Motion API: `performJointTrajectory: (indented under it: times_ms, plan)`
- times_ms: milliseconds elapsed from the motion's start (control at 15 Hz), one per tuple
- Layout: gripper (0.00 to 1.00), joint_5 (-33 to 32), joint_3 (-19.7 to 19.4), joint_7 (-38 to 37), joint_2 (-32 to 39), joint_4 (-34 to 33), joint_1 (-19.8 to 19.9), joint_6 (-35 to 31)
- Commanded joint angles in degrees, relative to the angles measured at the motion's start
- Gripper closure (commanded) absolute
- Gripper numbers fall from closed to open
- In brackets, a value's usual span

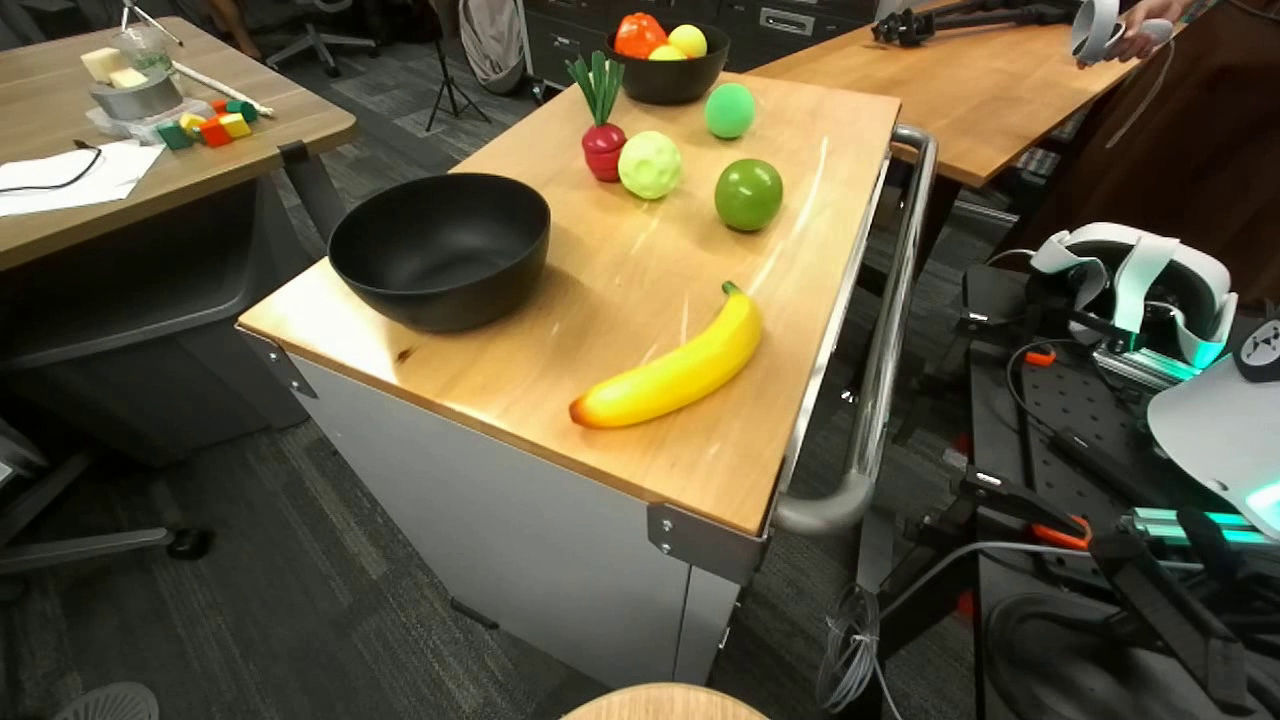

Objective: Take the fruits and vegetables out of the bowls and put them on the table

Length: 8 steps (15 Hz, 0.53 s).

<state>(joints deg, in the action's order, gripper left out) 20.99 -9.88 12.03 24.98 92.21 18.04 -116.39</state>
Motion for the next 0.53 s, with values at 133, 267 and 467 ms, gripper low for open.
performJointTrajectory:
  times_ms: [133, 267, 467]
  plan:
    - [0.0, 5.93, 1.19, -14.34, 5.11, -4.6, 1.05, -0.35]
    - [0.0, 9.14, 1.6, -17.56, 4.66, -3.66, 1.3, -2.2]
    - [0.0, 13.81, 1.95, -21.87, 4.1, -2.93, 1.35, -6.08]
